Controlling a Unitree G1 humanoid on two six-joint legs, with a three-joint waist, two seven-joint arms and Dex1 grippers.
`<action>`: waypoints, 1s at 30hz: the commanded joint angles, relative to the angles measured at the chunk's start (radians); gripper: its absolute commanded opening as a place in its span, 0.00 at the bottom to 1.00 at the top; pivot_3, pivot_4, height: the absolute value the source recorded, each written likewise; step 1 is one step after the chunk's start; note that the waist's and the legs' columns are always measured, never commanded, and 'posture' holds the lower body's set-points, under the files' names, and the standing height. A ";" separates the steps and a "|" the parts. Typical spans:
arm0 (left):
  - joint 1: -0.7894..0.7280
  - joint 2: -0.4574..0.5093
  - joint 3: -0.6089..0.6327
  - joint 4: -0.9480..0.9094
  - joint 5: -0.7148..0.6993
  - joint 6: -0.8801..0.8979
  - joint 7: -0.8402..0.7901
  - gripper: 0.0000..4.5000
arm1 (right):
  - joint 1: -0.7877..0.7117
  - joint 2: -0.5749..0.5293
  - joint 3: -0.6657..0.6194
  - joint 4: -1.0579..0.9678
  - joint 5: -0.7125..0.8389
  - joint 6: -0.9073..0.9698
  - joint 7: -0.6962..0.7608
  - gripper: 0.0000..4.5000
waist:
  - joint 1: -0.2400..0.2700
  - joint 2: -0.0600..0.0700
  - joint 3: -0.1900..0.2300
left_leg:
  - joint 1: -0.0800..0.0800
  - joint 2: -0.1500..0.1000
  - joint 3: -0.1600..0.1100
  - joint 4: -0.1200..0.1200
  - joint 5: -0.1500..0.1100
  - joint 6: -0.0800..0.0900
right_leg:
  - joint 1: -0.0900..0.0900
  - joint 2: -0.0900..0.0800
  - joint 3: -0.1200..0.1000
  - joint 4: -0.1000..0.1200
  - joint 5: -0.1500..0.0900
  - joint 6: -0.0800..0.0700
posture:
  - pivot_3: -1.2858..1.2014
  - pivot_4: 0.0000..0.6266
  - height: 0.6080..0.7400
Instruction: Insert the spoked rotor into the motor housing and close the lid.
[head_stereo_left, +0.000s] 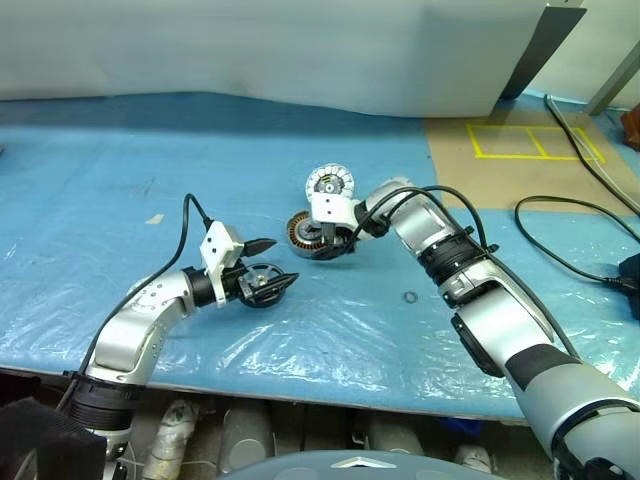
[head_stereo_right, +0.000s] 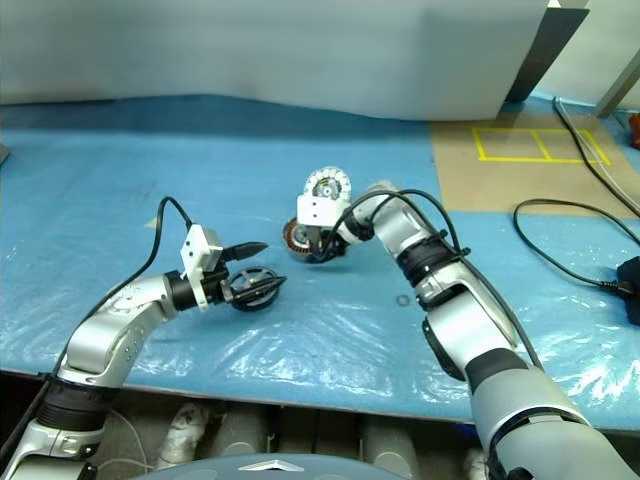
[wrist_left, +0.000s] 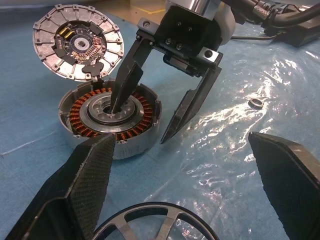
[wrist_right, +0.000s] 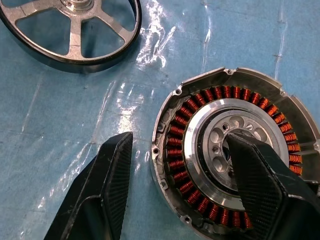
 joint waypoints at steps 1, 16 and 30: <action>-0.003 0.006 0.015 -0.030 -0.013 -0.003 -0.002 0.99 | -0.026 0.015 0.015 0.027 -0.028 -0.032 -0.028 0.70 | 0.000 0.000 0.000 | 0.000 0.000 0.000 0.000 0.000 0.000 | 0.000 0.000 0.000 0.000 0.000 0.000 | 0.52 0.24 1.00; -0.002 -0.017 -0.010 -0.044 -0.005 0.006 0.019 1.00 | 0.087 -0.118 0.090 -0.174 -0.071 -0.230 0.118 0.41 | 0.005 -0.001 0.000 | 0.001 0.000 0.000 0.001 0.000 0.000 | 0.002 0.000 0.000 0.000 0.000 0.000 | 0.52 0.24 1.00; 0.013 0.006 0.004 -0.022 -0.018 0.010 -0.021 1.00 | 0.270 -0.320 0.069 -0.629 0.060 -0.061 0.309 0.41 | 0.003 -0.001 0.000 | 0.004 0.000 0.000 0.001 -0.003 0.005 | 0.004 0.000 0.000 0.000 0.000 0.000 | 0.52 0.24 1.00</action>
